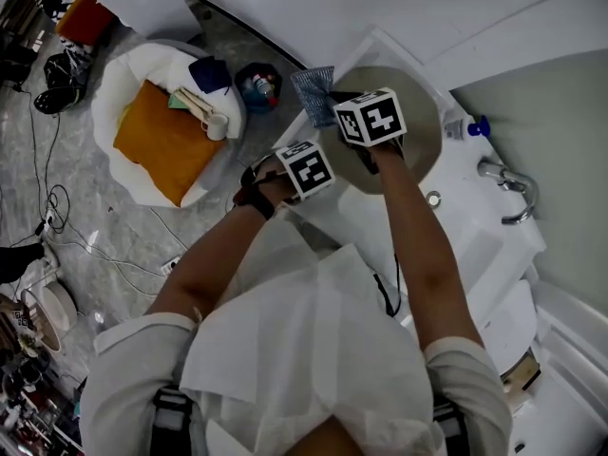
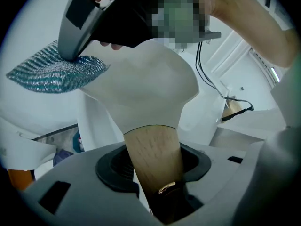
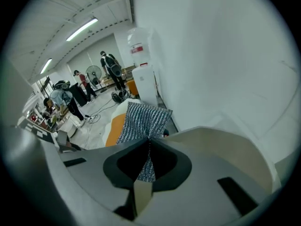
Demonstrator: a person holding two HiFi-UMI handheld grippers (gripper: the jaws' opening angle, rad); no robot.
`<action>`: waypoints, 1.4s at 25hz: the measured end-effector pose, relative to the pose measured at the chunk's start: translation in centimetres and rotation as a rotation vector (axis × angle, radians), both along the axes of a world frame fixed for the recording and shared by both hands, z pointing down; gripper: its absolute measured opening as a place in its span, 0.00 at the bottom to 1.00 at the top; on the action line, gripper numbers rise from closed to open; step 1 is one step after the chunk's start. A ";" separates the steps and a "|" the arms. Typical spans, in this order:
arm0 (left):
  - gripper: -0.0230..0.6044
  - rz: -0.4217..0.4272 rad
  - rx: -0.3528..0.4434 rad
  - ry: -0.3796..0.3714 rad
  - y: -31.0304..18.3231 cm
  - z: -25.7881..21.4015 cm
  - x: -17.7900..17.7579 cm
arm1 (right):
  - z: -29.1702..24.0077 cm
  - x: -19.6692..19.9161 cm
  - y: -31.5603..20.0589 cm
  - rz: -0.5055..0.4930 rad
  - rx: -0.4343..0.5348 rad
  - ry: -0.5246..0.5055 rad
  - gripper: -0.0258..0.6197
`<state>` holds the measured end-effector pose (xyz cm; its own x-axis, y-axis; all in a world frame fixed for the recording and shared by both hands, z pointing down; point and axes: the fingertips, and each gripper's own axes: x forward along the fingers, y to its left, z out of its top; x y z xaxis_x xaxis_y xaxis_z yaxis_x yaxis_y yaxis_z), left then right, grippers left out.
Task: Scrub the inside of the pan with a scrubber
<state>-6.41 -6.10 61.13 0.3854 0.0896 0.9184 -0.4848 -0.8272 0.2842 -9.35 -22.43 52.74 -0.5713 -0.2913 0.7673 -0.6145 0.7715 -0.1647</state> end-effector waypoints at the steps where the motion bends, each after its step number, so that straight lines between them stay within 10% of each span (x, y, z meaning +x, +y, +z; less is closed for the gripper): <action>1: 0.39 -0.001 0.002 0.001 0.0 0.0 0.0 | 0.0 -0.4 0.8 -0.021 -0.003 0.003 0.07; 18: 0.39 -0.019 0.007 0.018 0.2 -0.3 -0.2 | 1.0 2.9 9.9 0.068 -0.167 -0.026 0.07; 35: 0.38 -0.020 -0.001 0.002 0.1 -0.8 -0.3 | 0.3 12.1 15.4 0.111 0.077 0.256 0.07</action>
